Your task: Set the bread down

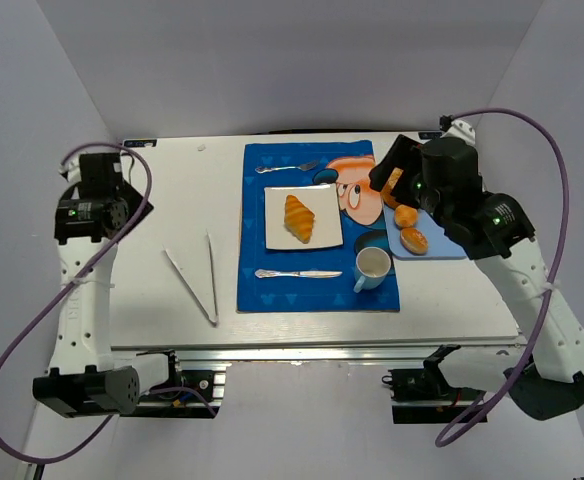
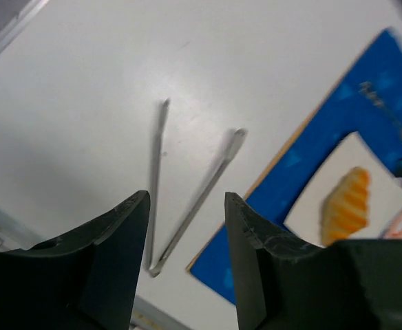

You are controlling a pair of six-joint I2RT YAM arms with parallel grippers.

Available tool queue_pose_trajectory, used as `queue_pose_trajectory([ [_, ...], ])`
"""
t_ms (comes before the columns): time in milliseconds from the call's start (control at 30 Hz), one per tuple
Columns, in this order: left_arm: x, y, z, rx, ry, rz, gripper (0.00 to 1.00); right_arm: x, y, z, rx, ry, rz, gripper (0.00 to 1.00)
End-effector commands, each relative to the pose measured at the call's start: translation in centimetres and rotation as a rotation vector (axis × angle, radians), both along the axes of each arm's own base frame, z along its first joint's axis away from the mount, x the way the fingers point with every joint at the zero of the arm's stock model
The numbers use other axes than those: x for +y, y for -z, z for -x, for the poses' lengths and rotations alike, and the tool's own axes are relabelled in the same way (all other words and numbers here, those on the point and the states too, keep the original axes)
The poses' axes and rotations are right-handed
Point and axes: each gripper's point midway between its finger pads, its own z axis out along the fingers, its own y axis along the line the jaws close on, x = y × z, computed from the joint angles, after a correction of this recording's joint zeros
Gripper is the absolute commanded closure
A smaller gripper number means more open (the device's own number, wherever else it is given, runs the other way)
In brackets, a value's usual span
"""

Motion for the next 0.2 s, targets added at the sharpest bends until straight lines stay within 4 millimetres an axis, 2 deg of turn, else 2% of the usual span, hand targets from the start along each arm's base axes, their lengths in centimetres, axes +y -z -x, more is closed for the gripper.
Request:
queue_pose_trajectory([
  [0,0.9,2.0,0.1,-0.010,-0.080,-0.003,0.41,-1.0,2.4,-0.6,0.044,-0.037,0.126,0.11],
  [100,0.7,3.1,-1.1,0.007,-0.095,0.022,0.41,-1.9,2.0,-1.5,0.021,-0.014,0.151,0.10],
  [167,1.0,3.1,-1.4,0.006,-0.114,0.015,0.41,-2.2,1.8,-2.4,0.019,-0.007,0.157,0.10],
])
